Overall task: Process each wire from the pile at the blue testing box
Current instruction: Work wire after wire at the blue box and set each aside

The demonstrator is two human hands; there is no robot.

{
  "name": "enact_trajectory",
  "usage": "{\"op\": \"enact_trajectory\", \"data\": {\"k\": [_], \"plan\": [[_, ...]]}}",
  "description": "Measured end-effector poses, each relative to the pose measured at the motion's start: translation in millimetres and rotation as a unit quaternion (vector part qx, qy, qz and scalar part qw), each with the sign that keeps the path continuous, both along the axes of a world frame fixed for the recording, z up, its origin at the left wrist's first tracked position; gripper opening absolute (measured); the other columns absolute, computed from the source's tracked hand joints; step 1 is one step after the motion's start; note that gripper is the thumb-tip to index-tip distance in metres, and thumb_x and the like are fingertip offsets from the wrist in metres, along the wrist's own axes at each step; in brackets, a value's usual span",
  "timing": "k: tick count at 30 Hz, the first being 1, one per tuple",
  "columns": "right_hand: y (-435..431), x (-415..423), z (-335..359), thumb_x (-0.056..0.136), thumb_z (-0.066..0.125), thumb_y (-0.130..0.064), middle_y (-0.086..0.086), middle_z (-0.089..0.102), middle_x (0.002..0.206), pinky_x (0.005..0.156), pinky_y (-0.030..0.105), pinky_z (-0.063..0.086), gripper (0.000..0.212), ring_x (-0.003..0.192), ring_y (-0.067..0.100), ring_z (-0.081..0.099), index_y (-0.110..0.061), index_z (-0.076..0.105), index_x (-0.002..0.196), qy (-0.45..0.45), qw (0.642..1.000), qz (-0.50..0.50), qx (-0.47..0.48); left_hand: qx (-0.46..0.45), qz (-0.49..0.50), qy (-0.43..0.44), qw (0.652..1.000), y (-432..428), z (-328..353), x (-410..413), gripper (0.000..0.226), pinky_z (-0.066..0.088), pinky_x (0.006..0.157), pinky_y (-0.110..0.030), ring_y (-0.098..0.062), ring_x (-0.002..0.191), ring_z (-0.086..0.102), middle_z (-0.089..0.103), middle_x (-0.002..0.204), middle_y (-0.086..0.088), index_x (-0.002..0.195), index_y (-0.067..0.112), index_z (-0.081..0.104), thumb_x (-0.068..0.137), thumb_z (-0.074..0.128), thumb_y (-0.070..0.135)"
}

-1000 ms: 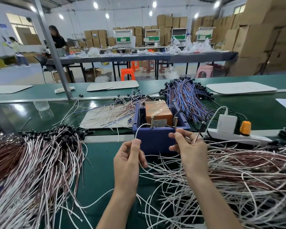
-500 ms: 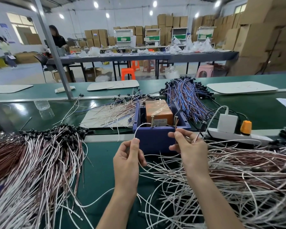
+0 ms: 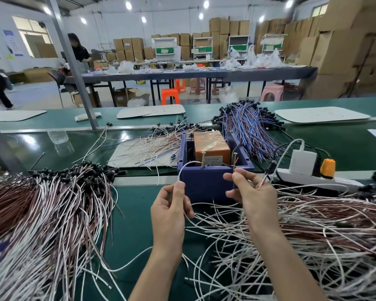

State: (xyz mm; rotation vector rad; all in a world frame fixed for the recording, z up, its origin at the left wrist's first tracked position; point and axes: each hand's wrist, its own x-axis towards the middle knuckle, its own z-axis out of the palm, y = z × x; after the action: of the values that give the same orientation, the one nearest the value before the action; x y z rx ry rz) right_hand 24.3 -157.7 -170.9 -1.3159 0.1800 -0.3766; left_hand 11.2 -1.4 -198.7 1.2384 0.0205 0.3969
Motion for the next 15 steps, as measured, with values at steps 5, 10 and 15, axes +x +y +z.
{"op": "enact_trajectory", "data": {"k": [5,10,15], "plan": [[0.8,-0.2,0.5,0.099,0.064,-0.014,-0.005,0.079,0.087,0.06,0.017,0.057,0.007,0.052,0.011,0.066,-0.014,0.066,0.105,0.002,1.0,-0.001,0.002,0.001,0.0,0.004,1.0,-0.1,-1.9,1.5,0.022,0.046,0.049,-0.021,-0.012,0.048,0.048,0.054,0.059,-0.001,0.082,0.017,0.062,0.098,0.063,0.033],[0.6,-1.0,0.9,0.099,0.063,-0.014,-0.005,0.079,0.087,0.059,0.017,0.056,0.007,0.053,0.01,0.066,-0.014,0.066,0.105,0.001,1.0,-0.001,0.003,0.013,-0.012,0.023,1.0,-2.1,-6.2,2.3,0.022,0.046,0.05,-0.019,-0.012,0.05,0.049,0.055,0.06,-0.001,0.086,0.015,0.063,0.099,0.062,0.033],[1.1,-1.7,1.8,0.099,0.063,-0.014,-0.004,0.079,0.088,0.06,0.017,0.056,0.007,0.053,0.011,0.066,-0.013,0.066,0.106,0.0,1.0,-0.001,0.003,0.021,-0.026,0.038,0.999,-2.8,-9.0,2.2,0.021,0.046,0.051,-0.018,-0.011,0.051,0.05,0.056,0.06,0.0,0.087,0.015,0.063,0.099,0.063,0.033]]}}
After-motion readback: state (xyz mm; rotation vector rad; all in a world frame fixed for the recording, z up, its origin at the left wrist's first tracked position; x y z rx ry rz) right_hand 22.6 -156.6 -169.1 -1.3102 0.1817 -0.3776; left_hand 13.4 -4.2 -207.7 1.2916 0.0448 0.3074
